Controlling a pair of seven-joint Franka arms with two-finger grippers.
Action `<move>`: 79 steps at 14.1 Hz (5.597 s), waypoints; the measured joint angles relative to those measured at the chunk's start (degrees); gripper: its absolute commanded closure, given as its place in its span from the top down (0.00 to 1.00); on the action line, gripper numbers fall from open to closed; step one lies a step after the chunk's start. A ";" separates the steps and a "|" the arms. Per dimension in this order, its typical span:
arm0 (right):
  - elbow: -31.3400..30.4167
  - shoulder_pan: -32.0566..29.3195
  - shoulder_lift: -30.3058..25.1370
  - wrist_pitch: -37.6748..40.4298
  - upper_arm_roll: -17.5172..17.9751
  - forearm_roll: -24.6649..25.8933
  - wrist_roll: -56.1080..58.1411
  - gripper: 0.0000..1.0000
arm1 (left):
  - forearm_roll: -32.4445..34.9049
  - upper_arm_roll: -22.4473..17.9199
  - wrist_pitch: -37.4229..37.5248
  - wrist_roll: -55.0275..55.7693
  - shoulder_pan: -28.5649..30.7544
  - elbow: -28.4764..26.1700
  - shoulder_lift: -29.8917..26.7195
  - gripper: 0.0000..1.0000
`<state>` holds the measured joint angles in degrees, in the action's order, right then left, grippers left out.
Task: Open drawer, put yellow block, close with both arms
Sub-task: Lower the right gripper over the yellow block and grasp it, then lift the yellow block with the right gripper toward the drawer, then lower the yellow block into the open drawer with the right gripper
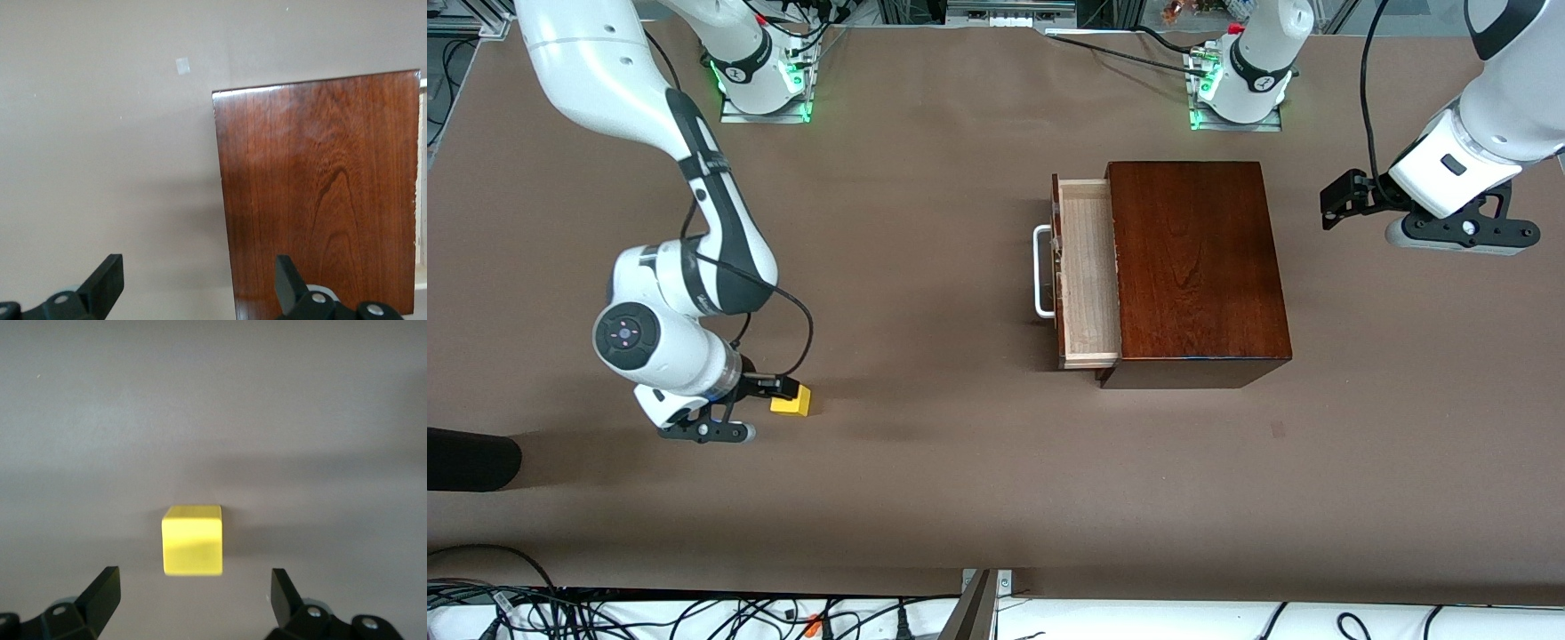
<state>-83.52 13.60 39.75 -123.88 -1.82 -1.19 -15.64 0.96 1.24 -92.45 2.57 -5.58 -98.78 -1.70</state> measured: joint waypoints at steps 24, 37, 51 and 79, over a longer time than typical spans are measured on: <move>1.90 0.50 -10.57 18.09 0.03 -0.17 -0.95 0.00 | 0.00 0.20 1.46 -0.06 0.04 0.51 0.00 1.00; 1.97 7.40 -22.32 32.48 19.26 -1.07 -64.73 0.00 | 0.00 0.37 1.50 -0.10 0.04 0.56 0.00 1.00; 6.46 31.24 -7.22 9.69 19.95 7.70 -125.47 0.00 | 0.00 0.47 1.52 -0.10 0.03 0.57 0.00 1.00; 14.72 34.30 2.41 6.96 15.19 11.05 -128.14 1.00 | 0.00 0.47 1.53 -0.10 0.04 0.58 0.05 1.00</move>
<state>-68.81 47.90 42.15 -116.92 13.37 9.85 -143.78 0.96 1.71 -90.92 2.47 -5.55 -98.20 -1.64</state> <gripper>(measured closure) 0.000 0.000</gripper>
